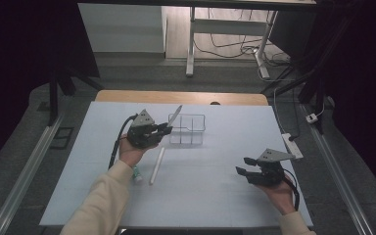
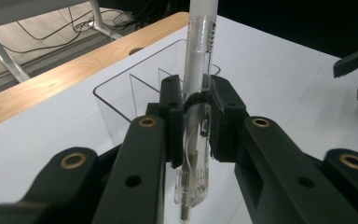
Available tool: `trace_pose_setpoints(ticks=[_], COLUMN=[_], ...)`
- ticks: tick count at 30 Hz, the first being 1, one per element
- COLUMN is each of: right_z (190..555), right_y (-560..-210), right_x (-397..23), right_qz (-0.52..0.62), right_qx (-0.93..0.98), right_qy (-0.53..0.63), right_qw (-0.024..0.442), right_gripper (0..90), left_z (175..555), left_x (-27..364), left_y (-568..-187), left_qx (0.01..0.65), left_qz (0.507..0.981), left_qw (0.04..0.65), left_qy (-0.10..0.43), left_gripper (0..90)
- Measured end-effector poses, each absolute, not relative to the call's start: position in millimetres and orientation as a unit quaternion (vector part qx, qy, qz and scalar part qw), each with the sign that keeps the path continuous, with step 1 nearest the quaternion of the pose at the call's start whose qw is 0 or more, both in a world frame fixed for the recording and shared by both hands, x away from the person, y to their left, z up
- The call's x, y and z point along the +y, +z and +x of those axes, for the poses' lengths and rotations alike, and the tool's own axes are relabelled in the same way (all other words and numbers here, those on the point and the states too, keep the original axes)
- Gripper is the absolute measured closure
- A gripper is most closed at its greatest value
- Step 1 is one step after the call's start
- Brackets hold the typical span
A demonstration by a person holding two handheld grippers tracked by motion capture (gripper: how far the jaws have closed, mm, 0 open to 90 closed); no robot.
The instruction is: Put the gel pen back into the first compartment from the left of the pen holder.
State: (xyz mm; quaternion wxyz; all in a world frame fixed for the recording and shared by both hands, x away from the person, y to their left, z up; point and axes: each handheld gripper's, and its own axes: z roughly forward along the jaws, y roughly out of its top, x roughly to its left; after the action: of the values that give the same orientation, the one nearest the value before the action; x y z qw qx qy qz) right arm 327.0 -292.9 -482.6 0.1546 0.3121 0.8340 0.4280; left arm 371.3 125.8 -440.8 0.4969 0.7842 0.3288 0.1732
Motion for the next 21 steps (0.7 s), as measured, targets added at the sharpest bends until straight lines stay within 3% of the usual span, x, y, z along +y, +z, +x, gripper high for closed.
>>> trace_pose_setpoints(ticks=[21], right_z=[328], right_y=[-483], right_x=[-296], right_qz=[0.32], right_qx=[0.831], right_qy=[0.43], right_qw=[0.148], right_gripper=[46.3], left_z=[402], left_x=[101], left_y=[-427], left_qx=[0.333], left_qz=[0.765], left_qw=[0.52], left_qy=[0.183], left_gripper=[77.5])
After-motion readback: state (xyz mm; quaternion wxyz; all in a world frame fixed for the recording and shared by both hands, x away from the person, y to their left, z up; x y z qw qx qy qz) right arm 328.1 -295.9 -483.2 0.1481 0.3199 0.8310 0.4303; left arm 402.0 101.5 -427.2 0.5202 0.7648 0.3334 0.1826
